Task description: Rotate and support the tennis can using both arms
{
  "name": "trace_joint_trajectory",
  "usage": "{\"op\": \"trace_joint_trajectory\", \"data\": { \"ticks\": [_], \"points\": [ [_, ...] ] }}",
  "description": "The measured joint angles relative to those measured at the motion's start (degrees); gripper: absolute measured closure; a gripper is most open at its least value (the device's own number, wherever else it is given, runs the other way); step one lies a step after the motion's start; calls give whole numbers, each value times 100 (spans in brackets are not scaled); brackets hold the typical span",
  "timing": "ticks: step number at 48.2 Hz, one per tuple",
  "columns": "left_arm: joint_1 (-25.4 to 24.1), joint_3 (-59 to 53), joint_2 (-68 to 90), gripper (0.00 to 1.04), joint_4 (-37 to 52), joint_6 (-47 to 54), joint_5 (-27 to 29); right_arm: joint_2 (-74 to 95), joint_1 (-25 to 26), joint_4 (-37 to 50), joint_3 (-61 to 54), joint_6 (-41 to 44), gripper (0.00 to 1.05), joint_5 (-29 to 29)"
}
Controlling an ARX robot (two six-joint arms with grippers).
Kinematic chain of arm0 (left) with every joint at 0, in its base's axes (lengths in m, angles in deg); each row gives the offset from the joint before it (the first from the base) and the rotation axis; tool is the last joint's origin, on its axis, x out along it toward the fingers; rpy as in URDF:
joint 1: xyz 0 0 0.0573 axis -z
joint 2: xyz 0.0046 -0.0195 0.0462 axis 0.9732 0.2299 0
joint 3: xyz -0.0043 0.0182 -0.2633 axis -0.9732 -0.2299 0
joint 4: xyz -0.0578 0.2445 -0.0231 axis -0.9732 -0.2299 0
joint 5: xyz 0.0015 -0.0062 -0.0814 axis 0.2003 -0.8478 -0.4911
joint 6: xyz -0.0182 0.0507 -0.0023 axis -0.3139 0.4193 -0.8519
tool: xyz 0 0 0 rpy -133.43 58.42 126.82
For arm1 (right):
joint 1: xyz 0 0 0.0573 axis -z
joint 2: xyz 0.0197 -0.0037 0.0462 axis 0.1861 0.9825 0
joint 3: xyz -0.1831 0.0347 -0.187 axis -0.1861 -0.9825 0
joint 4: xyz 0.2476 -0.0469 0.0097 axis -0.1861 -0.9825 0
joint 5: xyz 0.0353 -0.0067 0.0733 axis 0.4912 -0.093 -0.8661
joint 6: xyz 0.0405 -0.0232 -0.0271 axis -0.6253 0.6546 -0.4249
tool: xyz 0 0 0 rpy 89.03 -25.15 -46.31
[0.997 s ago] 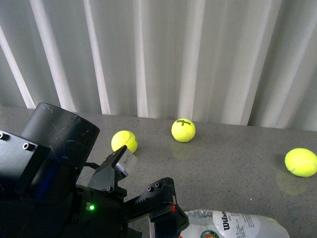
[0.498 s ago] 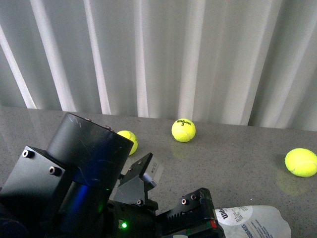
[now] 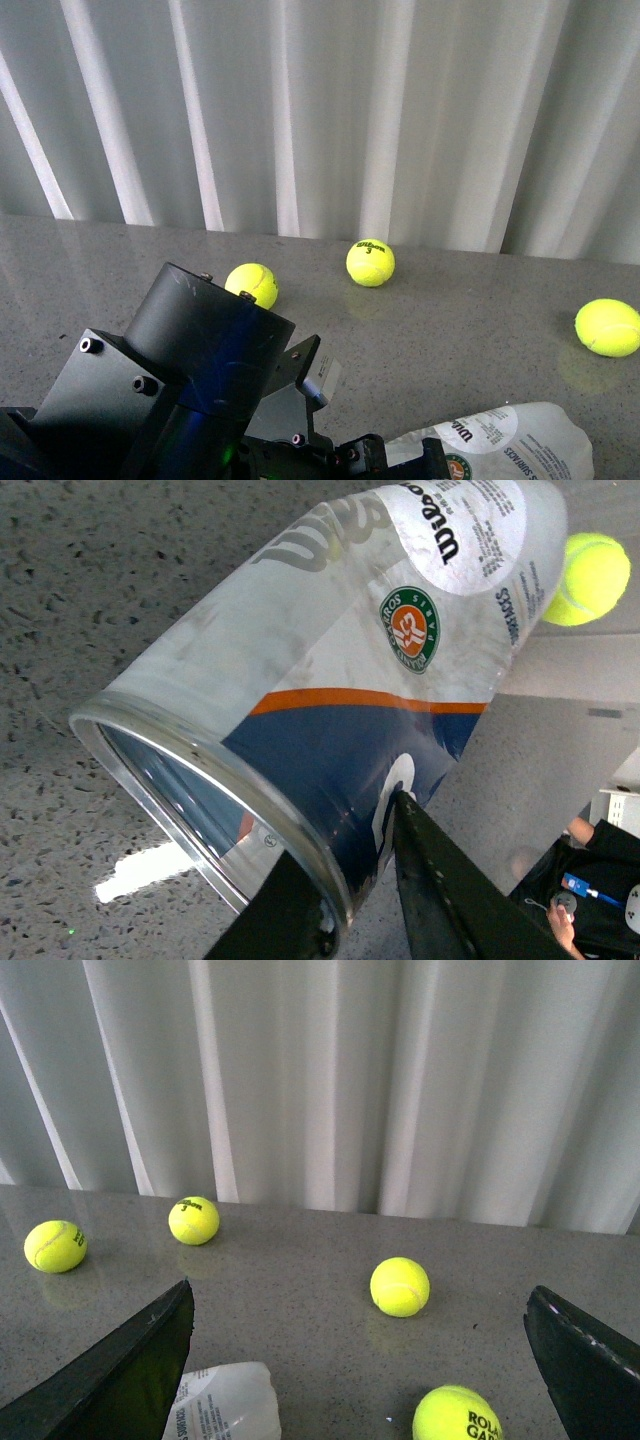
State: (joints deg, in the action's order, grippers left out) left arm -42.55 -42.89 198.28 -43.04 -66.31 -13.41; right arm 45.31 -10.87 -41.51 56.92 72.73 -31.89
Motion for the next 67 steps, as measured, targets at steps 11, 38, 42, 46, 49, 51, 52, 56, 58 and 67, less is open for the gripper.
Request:
{"op": "trace_joint_trajectory", "data": {
  "ticks": [11,38,42,46,49,51,52,56,58,67],
  "points": [
    [-118,50,-706,101,-660,592,-48,0,0,0,0,-2,7,2],
    [-22,3239,-1659,101,-6568,5735,1757,0,0,0,0,-2,7,2],
    [0,3532,-1480,101,-6817,6203,2120,0,0,0,0,-2,7,0],
    [50,3746,-1248,101,-7025,6913,2581,0,0,0,0,-2,7,0],
    [92,3821,-1150,101,-7134,7412,2782,0,0,0,0,0,7,0],
    [127,3862,-1099,101,-7250,7681,2857,0,0,0,0,0,7,0],
    [151,3904,-1073,101,-7353,7834,2857,0,0,0,0,0,7,2],
    [258,3995,-1045,101,-7582,8262,2953,0,0,0,0,0,7,0],
    [350,4046,-1045,101,-7667,8529,3128,0,0,0,0,0,7,0],
    [605,4166,-1045,101,-7834,9049,3355,0,0,0,0,-2,7,2]
  ]
}}
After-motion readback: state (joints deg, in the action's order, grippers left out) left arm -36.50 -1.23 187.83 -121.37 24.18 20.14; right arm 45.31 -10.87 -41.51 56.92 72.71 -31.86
